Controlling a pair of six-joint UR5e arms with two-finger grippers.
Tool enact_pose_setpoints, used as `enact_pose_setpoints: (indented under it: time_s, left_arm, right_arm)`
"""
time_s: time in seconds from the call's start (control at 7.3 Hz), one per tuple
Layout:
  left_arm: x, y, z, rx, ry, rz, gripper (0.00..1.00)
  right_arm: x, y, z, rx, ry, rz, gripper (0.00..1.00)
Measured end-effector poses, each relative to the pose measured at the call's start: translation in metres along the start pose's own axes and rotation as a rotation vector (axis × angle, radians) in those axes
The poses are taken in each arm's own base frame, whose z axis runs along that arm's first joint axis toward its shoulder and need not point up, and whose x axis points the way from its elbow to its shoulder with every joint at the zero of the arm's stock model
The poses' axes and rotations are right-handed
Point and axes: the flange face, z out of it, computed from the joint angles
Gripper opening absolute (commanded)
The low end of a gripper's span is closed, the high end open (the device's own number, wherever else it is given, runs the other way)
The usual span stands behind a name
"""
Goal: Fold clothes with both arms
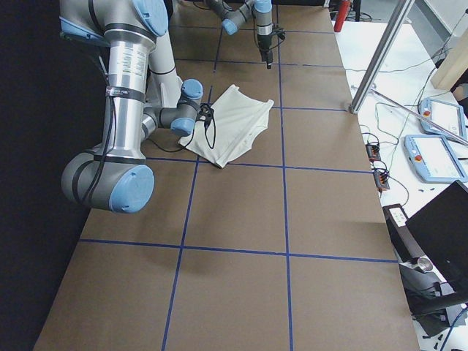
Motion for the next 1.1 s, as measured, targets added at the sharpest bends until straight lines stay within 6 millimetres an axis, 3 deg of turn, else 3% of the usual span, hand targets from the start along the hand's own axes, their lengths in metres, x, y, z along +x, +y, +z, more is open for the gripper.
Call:
enact_pose_setpoints:
  time_s: [0.27,0.55,0.68,0.82,1.1]
  left_arm:
    - [0.008,0.077,0.020,-0.091,-0.006,-0.107,0.97]
    - [0.006,0.146,0.046,-0.148,-0.045,-0.188,0.90]
    - [0.005,0.167,0.056,-0.157,-0.061,-0.207,0.89]
    - [0.005,0.177,0.062,-0.160,-0.070,-0.217,0.87]
    - [0.004,0.178,0.068,-0.145,-0.078,-0.224,0.85]
  right_arm:
    - [-0.020,-0.044,-0.042,0.124,-0.110,0.022,1.00]
    - [-0.033,-0.077,-0.064,0.207,-0.160,0.037,1.00]
    - [-0.037,-0.088,-0.067,0.227,-0.170,0.040,1.00]
    - [-0.041,-0.095,-0.066,0.237,-0.173,0.042,1.00]
    - [-0.045,-0.104,-0.061,0.242,-0.173,0.044,1.00]
